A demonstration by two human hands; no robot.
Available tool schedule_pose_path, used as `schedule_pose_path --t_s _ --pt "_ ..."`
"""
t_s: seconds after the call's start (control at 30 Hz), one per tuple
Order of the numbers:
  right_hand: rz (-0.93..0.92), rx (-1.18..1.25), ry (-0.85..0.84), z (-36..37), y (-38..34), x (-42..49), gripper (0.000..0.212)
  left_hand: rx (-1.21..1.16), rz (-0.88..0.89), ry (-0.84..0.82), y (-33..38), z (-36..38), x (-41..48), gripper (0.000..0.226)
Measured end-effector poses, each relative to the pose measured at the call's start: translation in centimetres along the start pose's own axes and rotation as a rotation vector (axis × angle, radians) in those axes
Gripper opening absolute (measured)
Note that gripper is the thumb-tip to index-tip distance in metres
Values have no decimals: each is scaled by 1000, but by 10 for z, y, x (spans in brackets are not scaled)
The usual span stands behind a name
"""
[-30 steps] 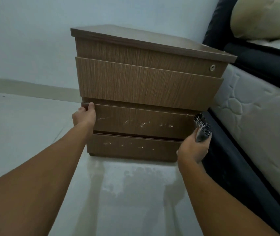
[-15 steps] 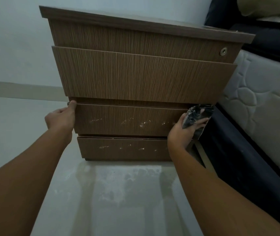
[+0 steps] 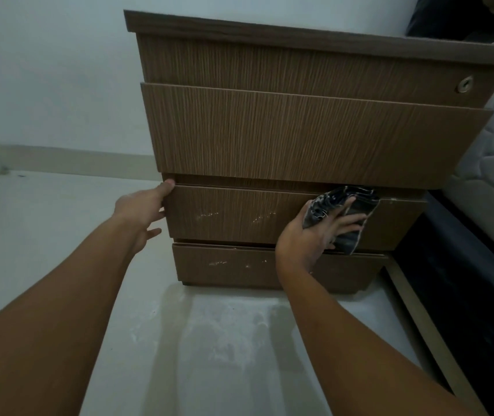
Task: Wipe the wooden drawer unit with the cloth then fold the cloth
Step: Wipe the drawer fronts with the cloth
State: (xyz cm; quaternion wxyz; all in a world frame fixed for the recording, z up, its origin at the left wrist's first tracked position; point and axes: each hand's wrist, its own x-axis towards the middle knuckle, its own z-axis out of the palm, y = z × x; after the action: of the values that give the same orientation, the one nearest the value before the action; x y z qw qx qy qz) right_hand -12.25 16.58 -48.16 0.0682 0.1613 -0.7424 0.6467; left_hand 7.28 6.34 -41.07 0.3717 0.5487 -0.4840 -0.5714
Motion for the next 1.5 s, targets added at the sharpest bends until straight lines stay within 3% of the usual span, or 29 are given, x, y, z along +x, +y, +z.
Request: schedule_pose_path --t_s 0.13,0.3,0.5,0.7,0.87,1.0,1.07,1.2,1.27,1.37,1.5 --pt "-43 6 -68 21 -10 -31 78 -7 -9 -22 1 -3 0 55" --pt "-130 24 -217 50 -21 -80 80 -18 -2 -11 3 -4 2 34" --pt "-219 -23 -357 73 -33 -119 92 41 25 -34 3 -11 9 33" --pt "-357 -94 -640 78 -32 -147 95 98 43 -145 2 -22 17 29" --pt "-409 21 -890 75 -38 -156 83 -22 -84 -262 2 -34 24 59" --pt "-310 147 -1119 65 -52 -159 84 -149 -140 -253 6 -39 21 68" --pt "-213 196 -1119 58 -60 -160 73 -139 -125 -254 5 -39 23 71" --pt "66 244 -1090 44 -68 -151 17 12 -103 -200 -1 -37 26 74" --pt "136 327 -1034 34 -69 -143 10 34 -103 -203 -1 -35 24 73" --pt "-54 330 -804 21 -66 -135 20 45 -85 -206 0 -32 21 69" --pt "-580 169 -378 11 -67 -123 47 23 -64 -174 0 -26 16 67"
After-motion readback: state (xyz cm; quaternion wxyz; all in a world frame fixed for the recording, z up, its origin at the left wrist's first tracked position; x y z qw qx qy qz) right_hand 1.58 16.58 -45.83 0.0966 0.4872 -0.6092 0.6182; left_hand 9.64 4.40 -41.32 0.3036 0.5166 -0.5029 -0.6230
